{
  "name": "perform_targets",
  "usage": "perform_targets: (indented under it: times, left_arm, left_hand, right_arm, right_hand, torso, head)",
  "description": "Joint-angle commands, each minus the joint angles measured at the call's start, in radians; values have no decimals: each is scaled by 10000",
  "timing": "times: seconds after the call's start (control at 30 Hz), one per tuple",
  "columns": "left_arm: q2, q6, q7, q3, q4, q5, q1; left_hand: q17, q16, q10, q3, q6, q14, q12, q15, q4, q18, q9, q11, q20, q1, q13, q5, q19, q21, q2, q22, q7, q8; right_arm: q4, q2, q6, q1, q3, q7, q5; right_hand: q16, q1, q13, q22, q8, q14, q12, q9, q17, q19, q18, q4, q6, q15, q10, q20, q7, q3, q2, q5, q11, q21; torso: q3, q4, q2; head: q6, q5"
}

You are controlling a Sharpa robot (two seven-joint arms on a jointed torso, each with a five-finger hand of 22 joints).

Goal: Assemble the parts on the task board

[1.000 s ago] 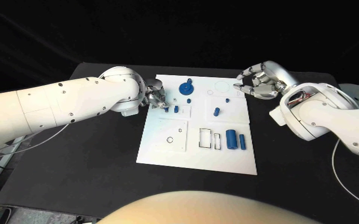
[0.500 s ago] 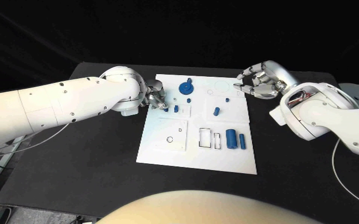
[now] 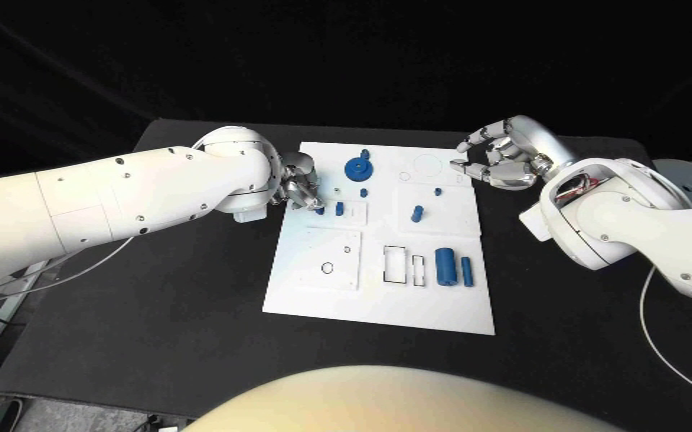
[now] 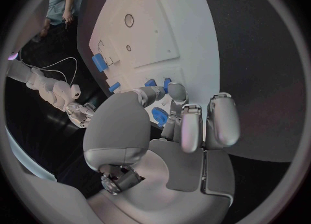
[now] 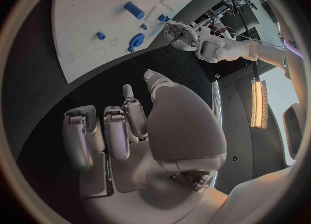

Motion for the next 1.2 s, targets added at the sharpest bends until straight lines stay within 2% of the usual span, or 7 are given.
perform_targets:
  times: [0.03,0.13,0.4,1.07,1.2]
  left_arm:
    - [79,234,28,-19,32,26,-26]
    - [102,263,23,-28,32,59,-26]
    - [174,350,-11,-59,7,159,-26]
    - [371,278,-89,-92,-295,150,-25]
    - [371,229,-99,-94,-338,167,-25]
  left_hand:
    - [1719,31,77,1486,-24,810,46,-42,-1423,-102,3,-32,-39,15,14,18,42,68,82,14,-67,19]
    - [1721,32,99,1489,-21,811,80,-42,-1425,-103,3,-32,-40,11,60,16,44,71,79,20,-68,21]
    - [1834,95,538,1577,185,841,642,-78,-1503,-129,-8,-94,-68,-234,755,136,92,145,-205,158,-146,117]
    - [1823,92,589,1556,237,839,659,-98,-1425,-126,-18,-116,-87,-366,764,97,89,143,-212,152,-175,138]
    - [1735,49,531,1283,192,815,544,-123,-1178,-116,-42,-143,-108,-720,637,28,64,110,-301,103,-222,127]
  right_arm:
    - [12,1,112,-7,0,64,-51]
    - [13,-2,113,-7,0,64,-51]
    - [16,-9,112,-7,0,63,-51]
    - [11,-12,109,-8,0,66,-51]
    - [9,-14,109,-8,0,69,-48]
  right_hand:
    - [-55,-119,573,2578,66,997,1,11,2404,1007,-49,-5,-59,-54,16,-38,-32,62,10,61,-70,-30]
    - [-55,-119,573,2578,66,997,1,11,2404,1007,-49,-5,-59,-54,16,-38,-32,62,10,61,-70,-30]
    - [-55,-119,573,2578,66,997,1,11,2404,1007,-49,-5,-59,-54,16,-38,-32,62,10,61,-70,-30]
    - [-55,-119,573,2578,66,997,1,11,2404,1007,-49,-5,-59,-54,16,-38,-32,62,10,61,-70,-30]
    - [-55,-119,573,2578,66,997,1,11,2404,1007,-49,-5,-59,-54,16,-38,-32,62,10,61,-70,-30]
  torso:
    - [2,6,2]
    - [1,1,0]
    - [9,-10,0]
    - [2,-3,4]
    - [5,0,2]
  head:
    - [-8,-2]
    - [-17,-2]
    - [-35,-7]
    - [-63,-66]
    - [-64,-70]
